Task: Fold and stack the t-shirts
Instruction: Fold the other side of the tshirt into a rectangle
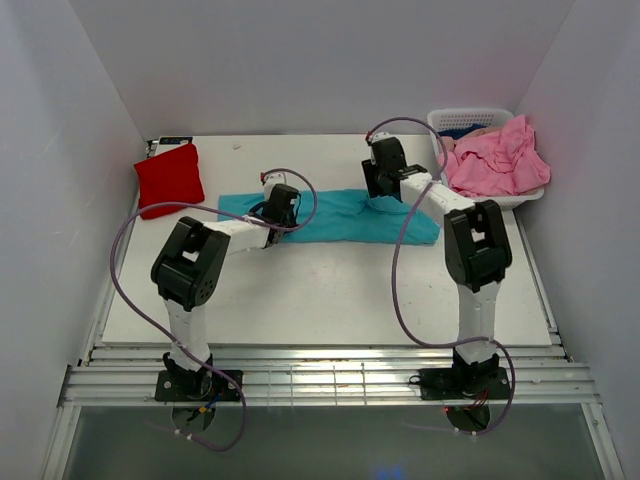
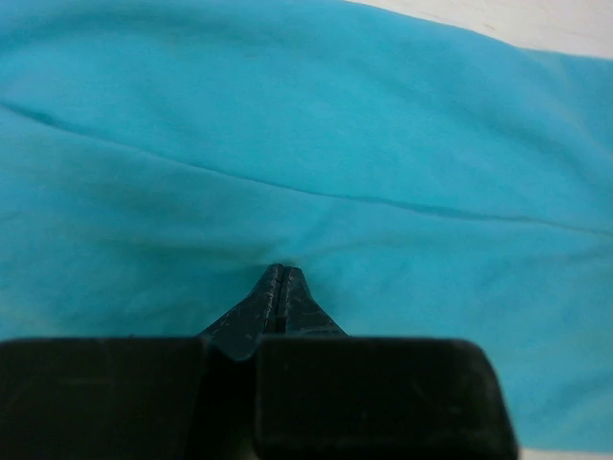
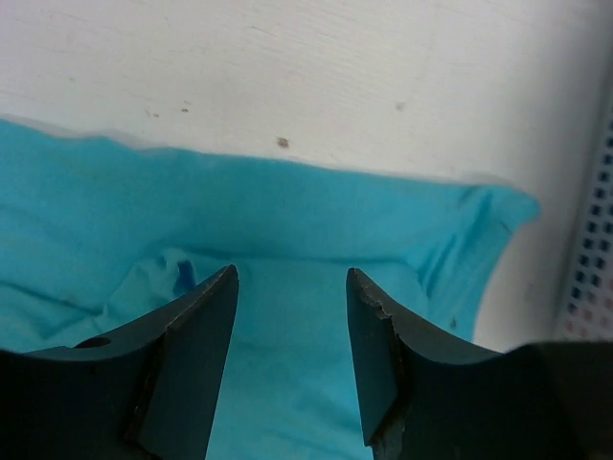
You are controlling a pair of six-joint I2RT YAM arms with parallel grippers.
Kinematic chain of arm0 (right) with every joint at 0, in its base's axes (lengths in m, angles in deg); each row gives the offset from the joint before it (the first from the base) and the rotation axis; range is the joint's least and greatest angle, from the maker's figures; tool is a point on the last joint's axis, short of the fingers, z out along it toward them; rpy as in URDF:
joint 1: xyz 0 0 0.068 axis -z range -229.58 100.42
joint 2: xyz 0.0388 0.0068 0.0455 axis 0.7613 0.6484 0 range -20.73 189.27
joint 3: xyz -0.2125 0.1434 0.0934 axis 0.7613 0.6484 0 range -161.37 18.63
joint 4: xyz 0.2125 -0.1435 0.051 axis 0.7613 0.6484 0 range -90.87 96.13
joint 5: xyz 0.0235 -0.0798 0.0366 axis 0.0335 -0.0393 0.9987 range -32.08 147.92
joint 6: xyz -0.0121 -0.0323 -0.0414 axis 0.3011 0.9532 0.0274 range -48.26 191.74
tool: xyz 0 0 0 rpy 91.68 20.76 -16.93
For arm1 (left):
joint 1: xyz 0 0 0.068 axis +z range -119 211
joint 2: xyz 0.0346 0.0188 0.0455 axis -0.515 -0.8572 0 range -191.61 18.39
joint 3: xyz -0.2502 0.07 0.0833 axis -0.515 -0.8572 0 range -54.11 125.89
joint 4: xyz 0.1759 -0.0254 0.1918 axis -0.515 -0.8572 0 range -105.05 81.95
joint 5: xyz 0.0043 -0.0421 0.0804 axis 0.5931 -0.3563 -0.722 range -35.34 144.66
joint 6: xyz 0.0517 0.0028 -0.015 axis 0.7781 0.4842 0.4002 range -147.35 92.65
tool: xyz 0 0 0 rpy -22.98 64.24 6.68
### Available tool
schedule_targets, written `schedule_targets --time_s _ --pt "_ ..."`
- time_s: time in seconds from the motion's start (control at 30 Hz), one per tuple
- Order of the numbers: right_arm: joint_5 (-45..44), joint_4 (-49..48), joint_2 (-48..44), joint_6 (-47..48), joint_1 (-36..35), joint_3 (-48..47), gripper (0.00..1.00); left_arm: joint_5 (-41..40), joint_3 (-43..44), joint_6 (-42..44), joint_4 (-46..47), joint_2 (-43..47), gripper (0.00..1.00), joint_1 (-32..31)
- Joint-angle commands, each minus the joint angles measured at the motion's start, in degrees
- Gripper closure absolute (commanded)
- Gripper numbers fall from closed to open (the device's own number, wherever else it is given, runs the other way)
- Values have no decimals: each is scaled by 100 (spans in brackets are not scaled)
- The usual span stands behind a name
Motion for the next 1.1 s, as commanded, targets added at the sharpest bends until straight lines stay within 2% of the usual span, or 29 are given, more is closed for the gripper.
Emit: schedule_targets --time_s 0.0,0.07,0.1,0.13,0.17,0.2,0.33,0.5,1.07 --pt "-392 -815 -1283 -11 -13 883 45 -31 -24 160 104 589 100 -520" --pt "-445 -737 -1522 -73 -14 1124 46 3 29 380 542 730 100 -879" --pt "-462 -562 -1628 -90 -22 1203 53 108 151 416 632 792 100 -969" --pt "-428 -456 -1629 -90 -14 1282 64 152 274 433 659 766 100 -1065" --pt "-410 -359 -1603 -90 -14 1300 89 170 414 442 642 714 100 -1214" --pt "-366 -228 -1568 -273 -14 1335 92 179 572 451 607 548 100 -1268" --pt "-68 -77 -1331 -432 -22 1511 92 311 1231 451 580 135 100 -1514" --pt "302 -77 -891 -591 -14 1520 92 504 1628 521 589 -376 100 -1673" --pt "276 -68 -267 -591 -5 1107 92 883 1770 548 764 -1176 100 -1699"
